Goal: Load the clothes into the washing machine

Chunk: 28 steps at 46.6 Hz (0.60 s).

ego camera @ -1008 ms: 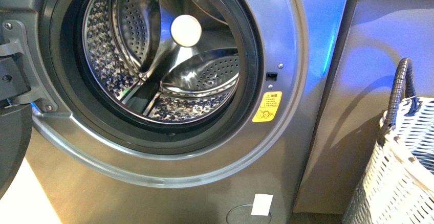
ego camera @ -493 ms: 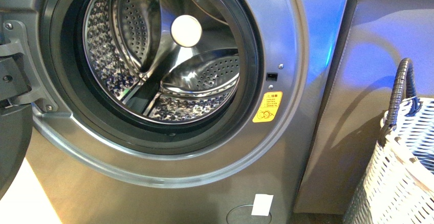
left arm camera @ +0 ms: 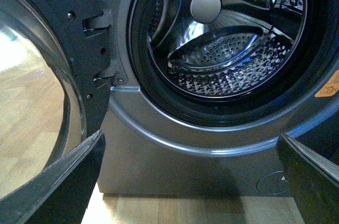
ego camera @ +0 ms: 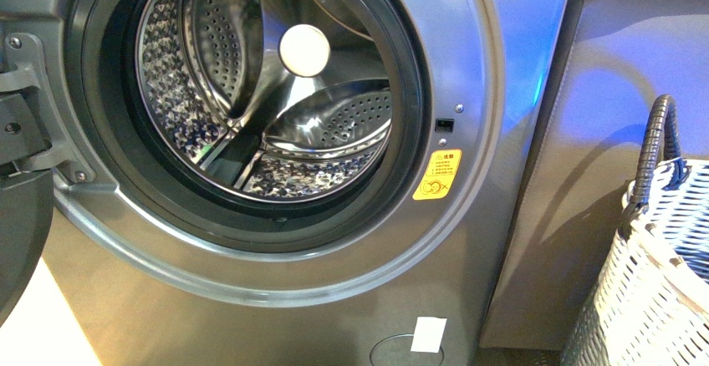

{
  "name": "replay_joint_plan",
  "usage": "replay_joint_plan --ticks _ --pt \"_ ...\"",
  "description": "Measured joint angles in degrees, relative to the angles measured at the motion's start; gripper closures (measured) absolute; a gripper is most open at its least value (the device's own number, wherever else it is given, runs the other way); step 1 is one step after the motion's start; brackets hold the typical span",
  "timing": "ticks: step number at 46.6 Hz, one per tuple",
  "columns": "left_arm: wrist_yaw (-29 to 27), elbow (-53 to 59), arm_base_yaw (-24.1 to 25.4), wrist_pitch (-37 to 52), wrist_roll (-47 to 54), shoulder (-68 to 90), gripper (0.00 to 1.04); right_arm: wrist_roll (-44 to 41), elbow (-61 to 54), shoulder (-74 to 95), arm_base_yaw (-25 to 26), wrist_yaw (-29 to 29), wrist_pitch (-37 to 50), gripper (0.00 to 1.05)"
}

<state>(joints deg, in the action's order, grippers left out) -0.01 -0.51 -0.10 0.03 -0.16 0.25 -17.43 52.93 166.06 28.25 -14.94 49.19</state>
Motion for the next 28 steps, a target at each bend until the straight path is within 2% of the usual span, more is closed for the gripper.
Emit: replay_joint_plan --ticks 5,8,11,19,28 --pt "0.0 0.0 0.0 0.0 0.0 0.0 0.06 -0.3 -1.0 -1.0 0.0 0.1 0.5 0.72" --pt "0.0 0.0 0.0 0.0 0.0 0.0 0.06 -0.9 -2.8 -3.4 -0.1 0.6 1.5 0.86" --pt "0.0 0.0 0.0 0.0 0.0 0.0 0.06 -1.4 -4.1 -5.3 -0.2 0.8 2.0 0.92" --pt "0.0 0.0 0.0 0.0 0.0 0.0 0.07 -2.0 -8.3 -13.5 -0.6 -0.3 2.7 0.95" --pt "0.0 0.0 0.0 0.0 0.0 0.0 0.07 -0.7 -13.2 -29.3 -0.2 -4.5 0.3 0.95"
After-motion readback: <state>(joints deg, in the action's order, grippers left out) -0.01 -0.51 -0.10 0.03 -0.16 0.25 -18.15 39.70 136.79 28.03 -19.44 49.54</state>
